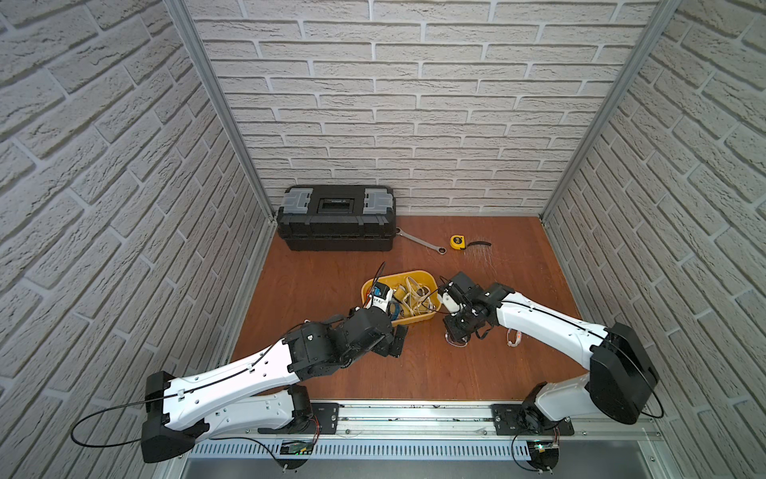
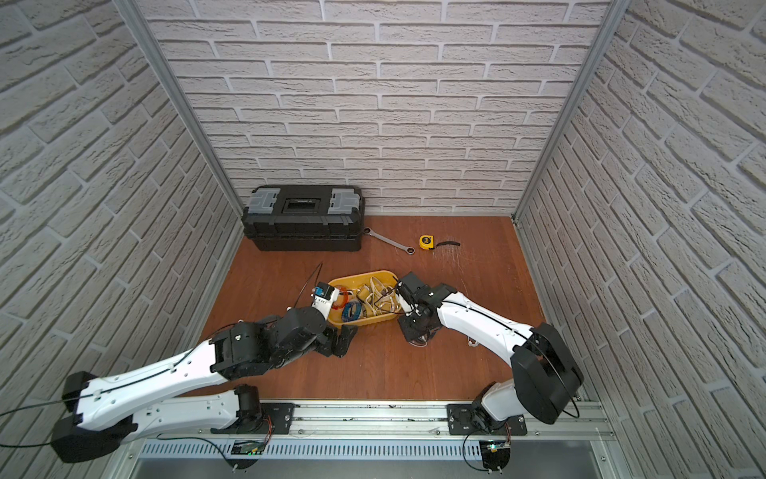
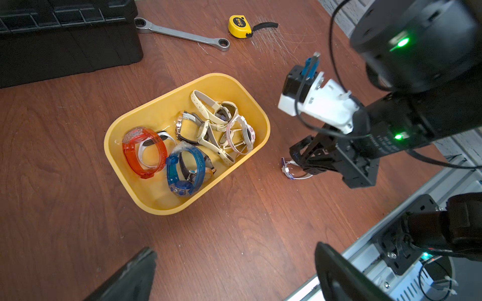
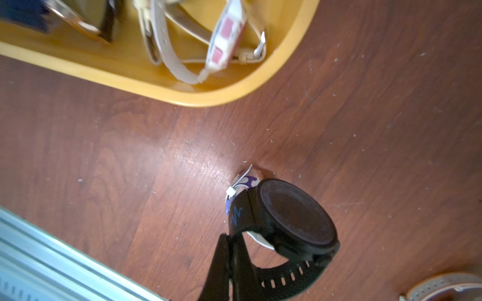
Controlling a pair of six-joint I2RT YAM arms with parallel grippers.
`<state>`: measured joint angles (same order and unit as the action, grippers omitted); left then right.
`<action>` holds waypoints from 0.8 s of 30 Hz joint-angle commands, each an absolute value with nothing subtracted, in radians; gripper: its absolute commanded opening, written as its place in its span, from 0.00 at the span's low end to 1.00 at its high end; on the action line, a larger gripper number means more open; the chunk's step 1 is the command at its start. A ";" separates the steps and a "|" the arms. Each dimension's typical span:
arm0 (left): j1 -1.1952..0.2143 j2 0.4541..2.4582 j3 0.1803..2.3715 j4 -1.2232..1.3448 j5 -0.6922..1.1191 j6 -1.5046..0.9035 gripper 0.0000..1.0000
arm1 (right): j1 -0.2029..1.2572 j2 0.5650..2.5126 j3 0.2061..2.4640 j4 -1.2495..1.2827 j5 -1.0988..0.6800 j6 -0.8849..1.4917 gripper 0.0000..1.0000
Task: Put the watch into the storage box
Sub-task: Pick up the watch at the center of the board, then place the watch in the storage box.
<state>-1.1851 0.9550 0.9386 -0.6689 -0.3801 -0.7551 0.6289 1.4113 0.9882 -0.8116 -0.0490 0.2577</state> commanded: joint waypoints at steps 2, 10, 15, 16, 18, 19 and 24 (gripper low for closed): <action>-1.188 0.936 0.924 -0.667 -0.406 -0.759 0.98 | 0.637 1.333 1.069 -0.901 -0.058 0.269 0.02; -1.189 0.878 0.917 -0.692 -0.489 -0.776 0.98 | 0.637 1.464 1.319 -0.906 -0.172 0.250 0.02; -1.188 0.810 0.895 -0.726 -0.534 -0.812 0.98 | 0.670 1.665 1.496 -0.897 -0.226 0.243 0.02; -1.187 0.797 0.888 -0.731 -0.541 -0.820 0.98 | 0.683 1.705 1.522 -0.889 -0.227 0.239 0.02; -1.187 0.776 0.876 -0.738 -0.550 -0.833 0.98 | 0.703 1.775 1.570 -0.885 -0.226 0.235 0.02; -1.187 0.767 0.873 -0.741 -0.553 -0.836 0.98 | 0.710 1.809 1.585 -0.880 -0.224 0.231 0.02; -1.184 0.755 0.864 -0.753 -0.561 -0.847 0.98 | 0.738 1.924 1.630 -0.863 -0.162 0.216 0.02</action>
